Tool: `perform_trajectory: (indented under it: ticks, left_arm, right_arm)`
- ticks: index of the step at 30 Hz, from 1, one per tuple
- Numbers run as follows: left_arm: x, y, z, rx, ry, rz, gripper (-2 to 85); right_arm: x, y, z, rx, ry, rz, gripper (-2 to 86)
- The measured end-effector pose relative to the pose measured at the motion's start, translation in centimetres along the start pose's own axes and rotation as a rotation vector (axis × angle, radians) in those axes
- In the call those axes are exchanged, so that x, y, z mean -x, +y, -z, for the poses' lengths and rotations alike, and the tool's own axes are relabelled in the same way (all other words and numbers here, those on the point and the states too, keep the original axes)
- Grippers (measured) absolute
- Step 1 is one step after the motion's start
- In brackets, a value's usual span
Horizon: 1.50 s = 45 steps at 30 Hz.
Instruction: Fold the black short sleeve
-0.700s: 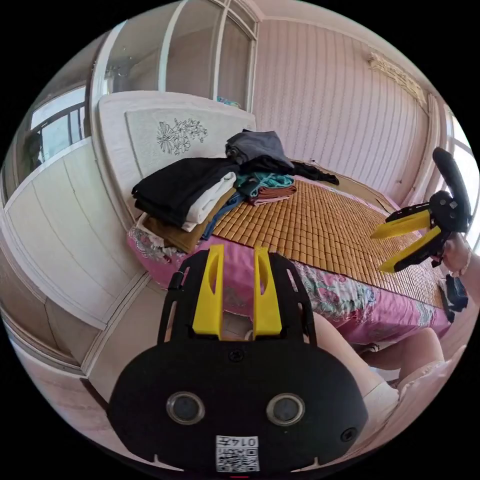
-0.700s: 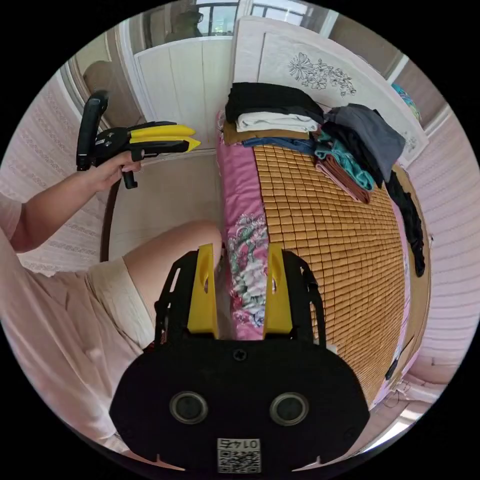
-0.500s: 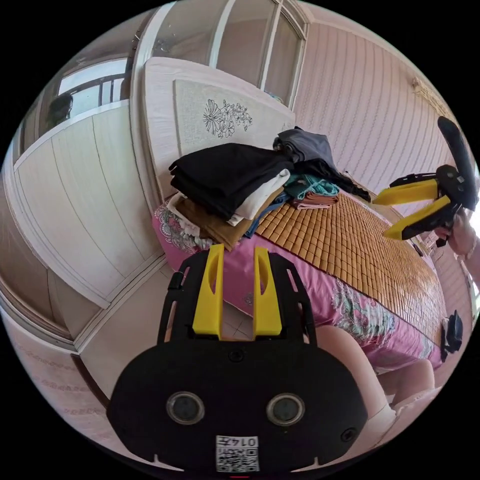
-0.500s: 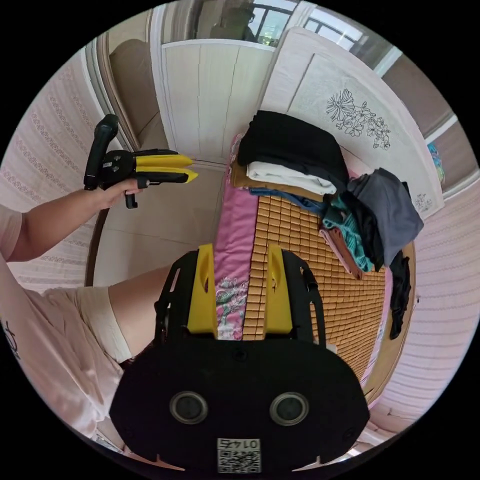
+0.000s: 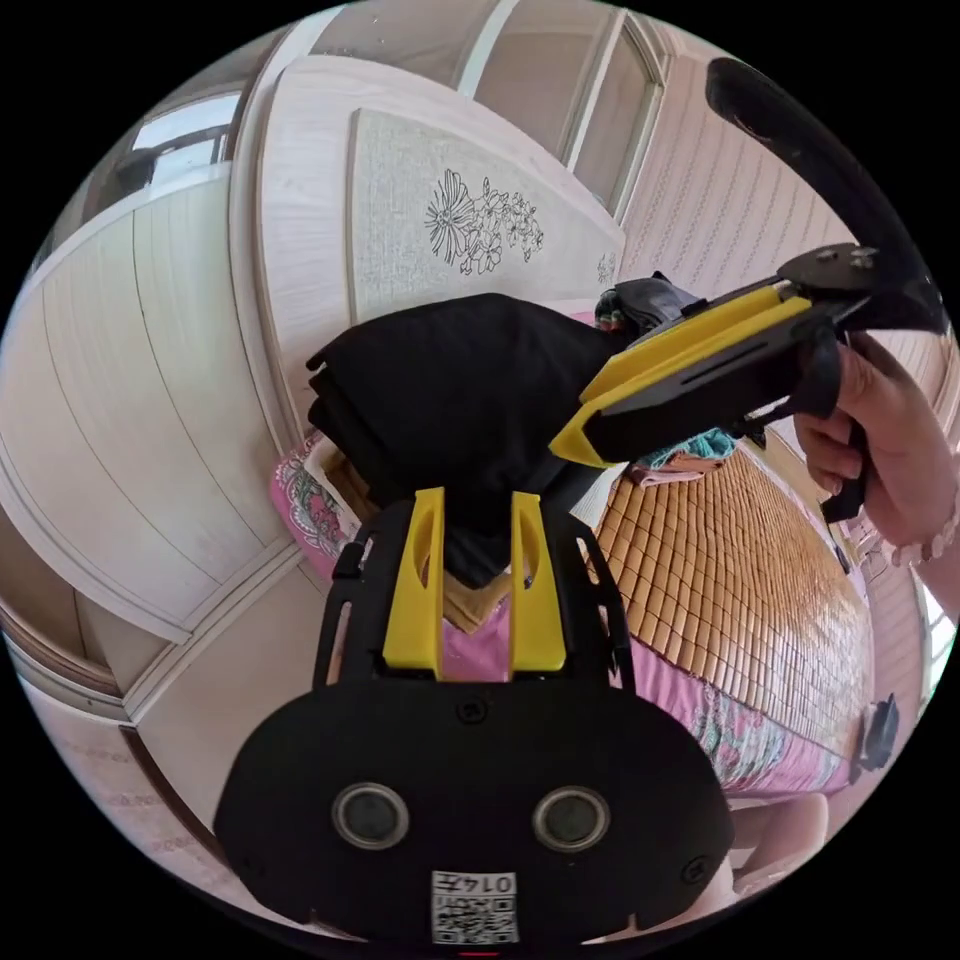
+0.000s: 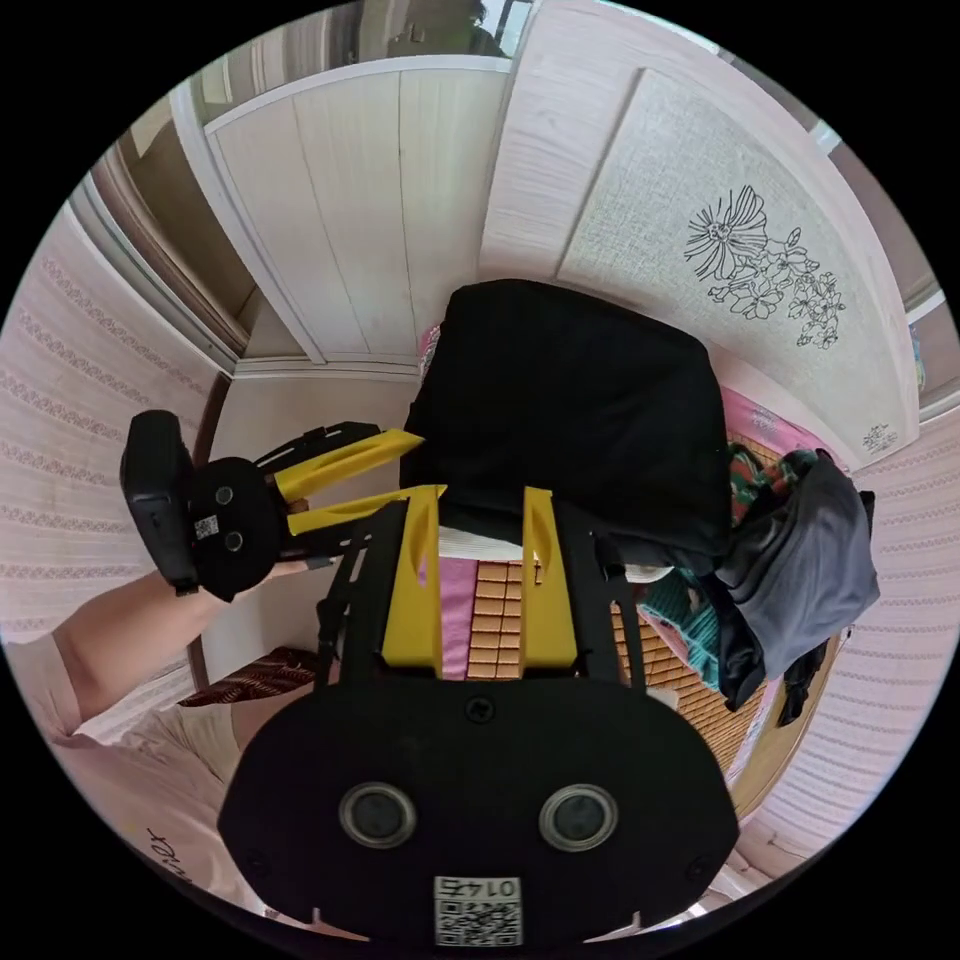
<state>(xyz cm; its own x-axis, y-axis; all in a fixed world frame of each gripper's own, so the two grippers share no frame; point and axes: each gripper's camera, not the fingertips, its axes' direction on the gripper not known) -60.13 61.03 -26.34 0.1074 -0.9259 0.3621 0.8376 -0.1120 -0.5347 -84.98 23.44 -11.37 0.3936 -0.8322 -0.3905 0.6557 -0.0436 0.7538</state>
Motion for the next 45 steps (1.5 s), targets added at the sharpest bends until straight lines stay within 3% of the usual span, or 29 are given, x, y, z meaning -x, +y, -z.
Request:
perform_trajectory:
  ticks: [3,7,12,18,21,26,29,34,37,41,45]
  left_arm:
    - [0.6,-1.0,0.0,-0.016,0.050,0.046,3.1]
    - [-1.7,-1.6,0.8,-0.037,0.034,-0.065,-0.5]
    - [-3.5,-2.4,3.5,-0.109,0.069,-0.121,-0.9]
    - [-11.6,-0.6,11.6,-0.174,0.352,-0.390,-0.9]
    - [-16.5,4.4,13.3,-0.036,0.548,-0.506,-0.9]
    - [-22.7,15.7,6.9,0.439,0.700,-0.515,-1.0]
    - [-22.3,17.1,7.5,0.438,0.681,-0.485,-0.9]
    - [-17.4,16.2,9.1,0.369,0.552,-0.329,-0.1]
    - [-14.0,16.2,9.7,0.318,0.461,-0.226,1.6]
    - [-12.3,17.0,8.6,0.391,0.383,-0.182,4.3]
    - [-12.6,17.7,7.8,0.426,0.400,-0.180,5.1]
  right_arm:
    - [-2.2,-1.6,-2.6,0.033,-0.032,-0.023,9.9]
    - [-4.1,-2.5,-5.9,0.103,-0.001,-0.029,5.1]
    - [-5.3,-0.7,-3.8,-0.011,0.035,-0.028,0.9]
    - [-7.7,10.6,3.1,-0.207,-0.096,-0.081,0.1]
    - [-6.6,18.9,2.0,-0.142,-0.219,-0.140,-0.2]
    - [-3.1,29.8,-8.7,0.248,-0.298,-0.328,-0.2]
    - [-2.2,32.2,-10.6,0.300,-0.269,-0.386,0.0]
    - [-3.2,33.1,-7.9,0.144,-0.239,-0.468,4.7]
    - [-2.4,31.6,-6.2,0.011,-0.325,-0.381,7.5]
    - [1.1,28.5,-6.3,-0.012,-0.436,-0.126,15.2]
    - [3.3,27.4,-7.7,0.072,-0.315,-0.019,16.9]
